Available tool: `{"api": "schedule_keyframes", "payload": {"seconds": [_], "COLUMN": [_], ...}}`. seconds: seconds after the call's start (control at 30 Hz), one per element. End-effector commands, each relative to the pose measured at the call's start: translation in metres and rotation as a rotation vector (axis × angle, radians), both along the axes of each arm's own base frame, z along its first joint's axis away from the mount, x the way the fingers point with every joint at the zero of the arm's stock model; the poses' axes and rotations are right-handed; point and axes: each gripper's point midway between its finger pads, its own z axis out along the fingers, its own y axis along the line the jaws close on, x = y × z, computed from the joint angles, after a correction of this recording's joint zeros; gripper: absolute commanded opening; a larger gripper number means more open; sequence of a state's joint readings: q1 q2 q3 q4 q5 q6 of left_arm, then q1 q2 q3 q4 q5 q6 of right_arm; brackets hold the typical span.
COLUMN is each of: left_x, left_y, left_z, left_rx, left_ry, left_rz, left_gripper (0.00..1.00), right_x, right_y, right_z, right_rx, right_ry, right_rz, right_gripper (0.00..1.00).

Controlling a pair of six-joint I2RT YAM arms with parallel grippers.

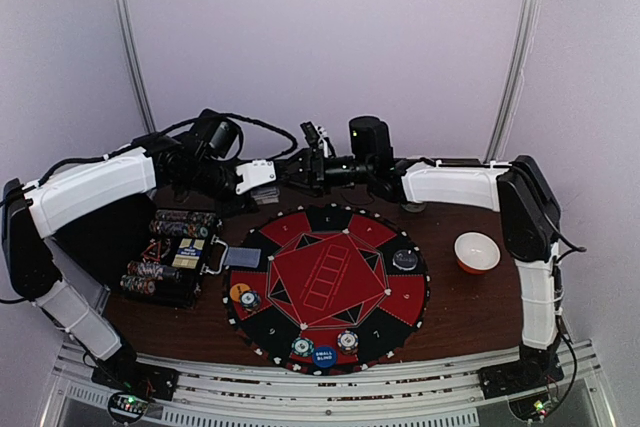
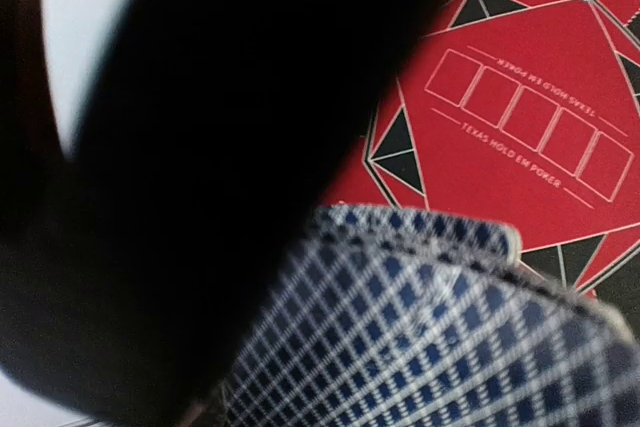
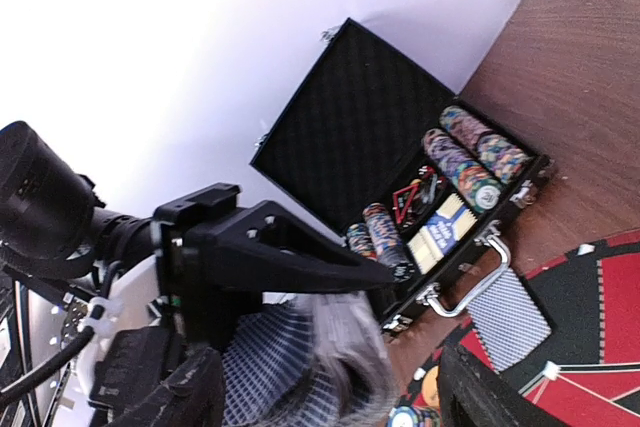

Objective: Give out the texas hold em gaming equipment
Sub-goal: Pick up the poker card from the face-down deck piles.

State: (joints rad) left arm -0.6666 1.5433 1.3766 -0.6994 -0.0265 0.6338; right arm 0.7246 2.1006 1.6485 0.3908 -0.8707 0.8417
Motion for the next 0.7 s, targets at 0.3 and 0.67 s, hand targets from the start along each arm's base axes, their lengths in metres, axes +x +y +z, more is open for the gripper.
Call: {"api": "schedule_keyframes", "payload": {"seconds": [0.3,0.67], "left_x": [0.013,0.014], "left_y": [-0.004,-0.006], "left_z": [0.018,0.011], "left_rx": [-0.015,-0.014], "left_ry": [-0.098,-0.099], "left_rz": [-0.002,-0.010], "left_gripper": [0.43,0.59], "right_x": [-0.020,-0.032], "right_y": [0.026,0.029], "right_z": [-0.012,-0.005], "right_rx": [-0.006,0.042], "right_ry": [0.084,0.108], "right_rz": [0.082,0.147], "right_gripper": [0.69,0.00]}}
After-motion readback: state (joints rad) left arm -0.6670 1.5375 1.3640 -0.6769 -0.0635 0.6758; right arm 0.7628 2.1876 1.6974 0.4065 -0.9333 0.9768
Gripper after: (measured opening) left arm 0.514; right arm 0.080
